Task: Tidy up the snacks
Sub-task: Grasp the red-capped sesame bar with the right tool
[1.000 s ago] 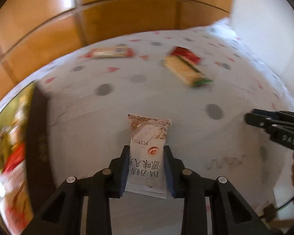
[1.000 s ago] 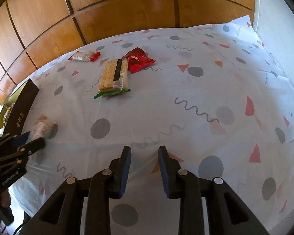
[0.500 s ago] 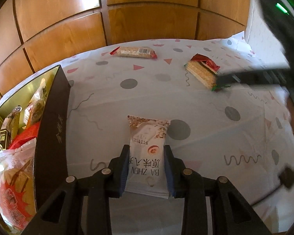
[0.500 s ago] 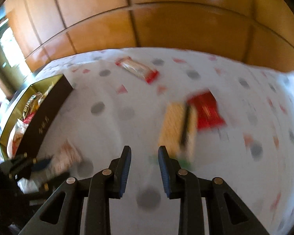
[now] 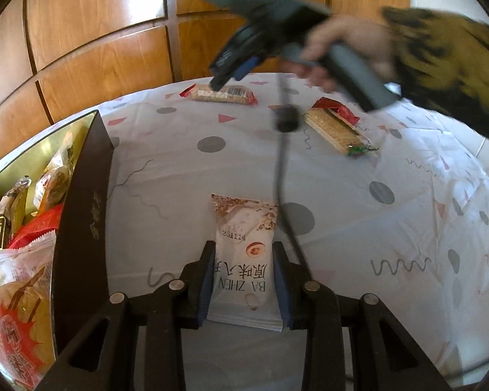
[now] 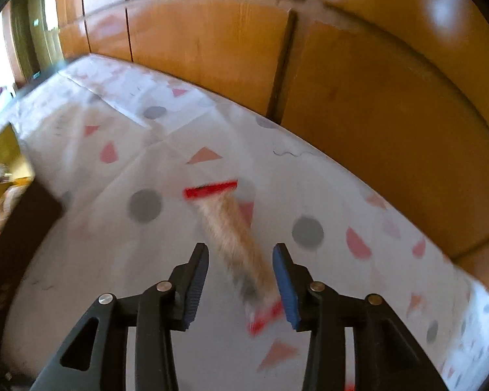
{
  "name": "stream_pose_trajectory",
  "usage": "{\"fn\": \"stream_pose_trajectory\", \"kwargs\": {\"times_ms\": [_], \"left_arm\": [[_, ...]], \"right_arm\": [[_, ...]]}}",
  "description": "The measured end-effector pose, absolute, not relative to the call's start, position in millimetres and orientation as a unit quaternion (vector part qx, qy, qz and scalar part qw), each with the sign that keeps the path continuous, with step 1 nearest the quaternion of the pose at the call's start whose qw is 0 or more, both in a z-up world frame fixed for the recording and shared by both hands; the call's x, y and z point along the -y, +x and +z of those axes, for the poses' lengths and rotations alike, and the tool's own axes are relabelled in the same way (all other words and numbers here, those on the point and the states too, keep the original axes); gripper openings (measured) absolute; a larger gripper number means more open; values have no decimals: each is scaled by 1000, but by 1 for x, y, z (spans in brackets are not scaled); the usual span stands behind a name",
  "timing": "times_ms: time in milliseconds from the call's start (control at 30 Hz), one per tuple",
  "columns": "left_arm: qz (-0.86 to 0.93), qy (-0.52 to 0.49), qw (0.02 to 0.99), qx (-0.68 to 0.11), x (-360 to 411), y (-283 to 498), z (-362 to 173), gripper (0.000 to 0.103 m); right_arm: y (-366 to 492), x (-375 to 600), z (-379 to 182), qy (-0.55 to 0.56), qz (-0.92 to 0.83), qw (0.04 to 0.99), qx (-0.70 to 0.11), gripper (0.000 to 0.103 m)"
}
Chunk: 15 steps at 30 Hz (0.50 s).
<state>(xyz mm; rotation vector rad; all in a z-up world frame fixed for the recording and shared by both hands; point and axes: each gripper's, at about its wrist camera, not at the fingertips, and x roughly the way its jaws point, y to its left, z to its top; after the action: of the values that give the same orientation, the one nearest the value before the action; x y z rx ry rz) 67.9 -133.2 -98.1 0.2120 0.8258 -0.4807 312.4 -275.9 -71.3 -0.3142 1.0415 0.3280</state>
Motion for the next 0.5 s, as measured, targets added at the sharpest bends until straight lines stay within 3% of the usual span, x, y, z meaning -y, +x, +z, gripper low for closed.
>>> {"fn": "stream_pose_trajectory", "kwargs": {"times_ms": [67, 133, 500], "left_arm": [[-231, 100, 882, -399, 133, 68, -98, 33], [-230, 98, 881, -401, 133, 69, -98, 33], [-223, 78, 880, -412, 129, 73, -98, 33]], "right_arm": [[321, 271, -86, -153, 161, 828, -515, 40], [319, 274, -89, -134, 165, 830, -516, 29], [236, 295, -77, -90, 142, 821, -546, 29]]}}
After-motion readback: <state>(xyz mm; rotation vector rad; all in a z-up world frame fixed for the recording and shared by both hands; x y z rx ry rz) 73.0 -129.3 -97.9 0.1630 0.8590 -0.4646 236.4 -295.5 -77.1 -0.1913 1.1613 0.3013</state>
